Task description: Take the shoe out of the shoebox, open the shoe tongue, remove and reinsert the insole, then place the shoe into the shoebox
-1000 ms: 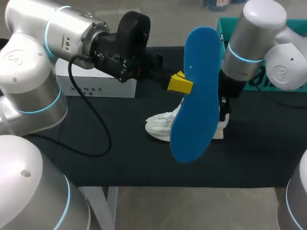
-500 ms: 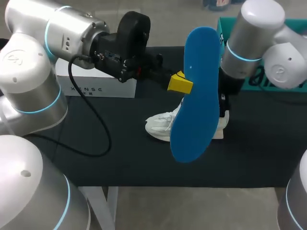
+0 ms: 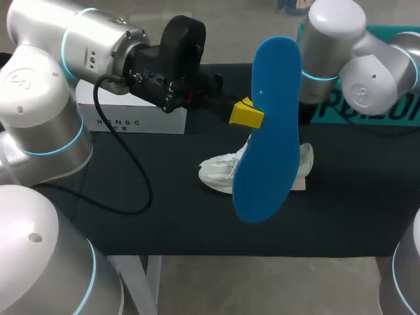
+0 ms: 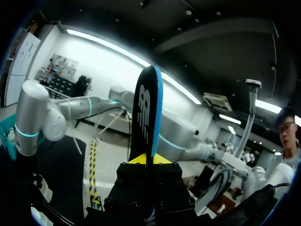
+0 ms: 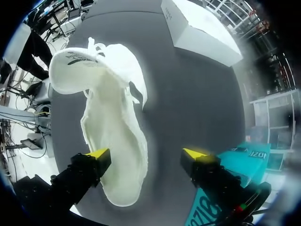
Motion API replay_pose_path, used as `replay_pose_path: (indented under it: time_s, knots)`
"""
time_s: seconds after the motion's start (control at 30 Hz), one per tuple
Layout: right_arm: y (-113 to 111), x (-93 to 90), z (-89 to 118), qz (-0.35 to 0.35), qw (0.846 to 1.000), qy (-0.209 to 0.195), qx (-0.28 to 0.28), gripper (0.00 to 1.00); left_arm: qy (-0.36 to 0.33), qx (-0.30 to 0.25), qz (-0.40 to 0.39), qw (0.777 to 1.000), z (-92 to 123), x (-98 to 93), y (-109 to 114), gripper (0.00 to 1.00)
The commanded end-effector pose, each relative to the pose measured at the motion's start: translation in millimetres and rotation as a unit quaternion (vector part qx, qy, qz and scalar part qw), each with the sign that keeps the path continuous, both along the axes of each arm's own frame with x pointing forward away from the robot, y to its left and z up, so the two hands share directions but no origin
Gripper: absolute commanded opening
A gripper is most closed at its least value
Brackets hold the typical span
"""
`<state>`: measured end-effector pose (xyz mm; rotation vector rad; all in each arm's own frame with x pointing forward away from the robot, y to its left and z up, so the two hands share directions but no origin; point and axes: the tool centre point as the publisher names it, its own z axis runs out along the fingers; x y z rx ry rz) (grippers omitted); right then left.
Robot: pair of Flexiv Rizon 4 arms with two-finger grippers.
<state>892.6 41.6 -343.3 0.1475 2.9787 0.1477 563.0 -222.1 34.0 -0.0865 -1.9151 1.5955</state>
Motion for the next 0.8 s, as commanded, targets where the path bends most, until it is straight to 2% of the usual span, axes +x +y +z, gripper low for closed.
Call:
replay_pose_path:
  time_s: [0.03, 0.43, 0.63, 0.8]
  knots:
    - [4, 4.7, -3, -0.001, 1.000, 0.003, -0.003, 1.00, 0.000, -0.001, 0.000, 1.000, 0, -0.3, -1, 0.00]
    - [4, 4.7, -3, -0.001, 1.000, 0.003, -0.003, 1.00, 0.000, -0.001, 0.000, 1.000, 0, -0.3, -1, 0.00]
    - [15, 0.8, -20, -0.001, 1.000, 0.001, 0.004, 1.00, 0.000, -0.001, 0.000, 1.000, 0, -0.3, -1, 0.00]
    - [29, 5.6, -32, -0.003, 1.000, -0.009, -0.001, 1.00, 0.000, -0.001, 0.000, 1.000, 0, -0.3, -1, 0.00]
